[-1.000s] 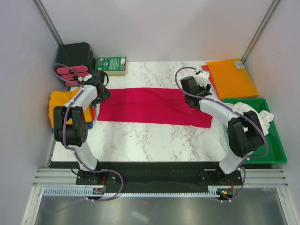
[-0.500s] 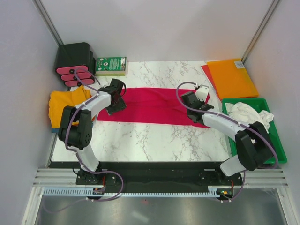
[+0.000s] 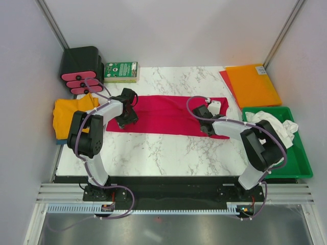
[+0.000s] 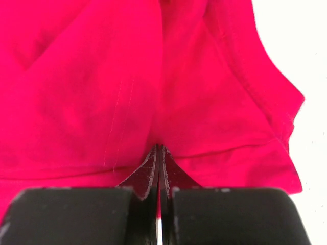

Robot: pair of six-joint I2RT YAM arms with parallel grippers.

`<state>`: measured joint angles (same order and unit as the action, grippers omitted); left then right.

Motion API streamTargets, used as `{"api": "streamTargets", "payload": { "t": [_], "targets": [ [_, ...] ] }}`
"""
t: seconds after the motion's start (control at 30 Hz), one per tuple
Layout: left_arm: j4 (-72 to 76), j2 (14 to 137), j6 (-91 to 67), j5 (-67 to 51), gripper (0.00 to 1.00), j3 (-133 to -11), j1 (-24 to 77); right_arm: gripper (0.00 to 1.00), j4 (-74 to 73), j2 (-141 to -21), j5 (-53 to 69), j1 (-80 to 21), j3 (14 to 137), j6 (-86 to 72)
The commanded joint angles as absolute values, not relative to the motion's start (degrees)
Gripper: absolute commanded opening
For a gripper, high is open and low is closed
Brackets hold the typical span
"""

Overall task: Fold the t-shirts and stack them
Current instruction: Fold the tshirt

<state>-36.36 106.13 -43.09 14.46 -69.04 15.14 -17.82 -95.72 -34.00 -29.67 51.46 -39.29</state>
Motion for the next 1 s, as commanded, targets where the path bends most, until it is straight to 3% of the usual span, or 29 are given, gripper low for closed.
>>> {"api": "streamTargets", "payload": {
  "t": [0.0, 0.53, 0.97],
  "targets": [
    [-34.98, 108.02, -45.09, 13.01, 0.65, -68.64, 15.03, 0.00, -15.74, -98.70, -33.92, -29.71, 54.58, -39.99],
    [-34.45, 108.81, -44.56, 13.01, 0.64, -67.94, 15.03, 0.00, -15.73, -101.07, -37.79, -29.62, 64.41, -37.27],
    [-34.10, 110.48, -44.74, 12.39, 0.64, -67.85, 16.26, 0.00, -14.77, -119.08, -35.07, -26.90, 86.12, -34.28]
  ]
}}
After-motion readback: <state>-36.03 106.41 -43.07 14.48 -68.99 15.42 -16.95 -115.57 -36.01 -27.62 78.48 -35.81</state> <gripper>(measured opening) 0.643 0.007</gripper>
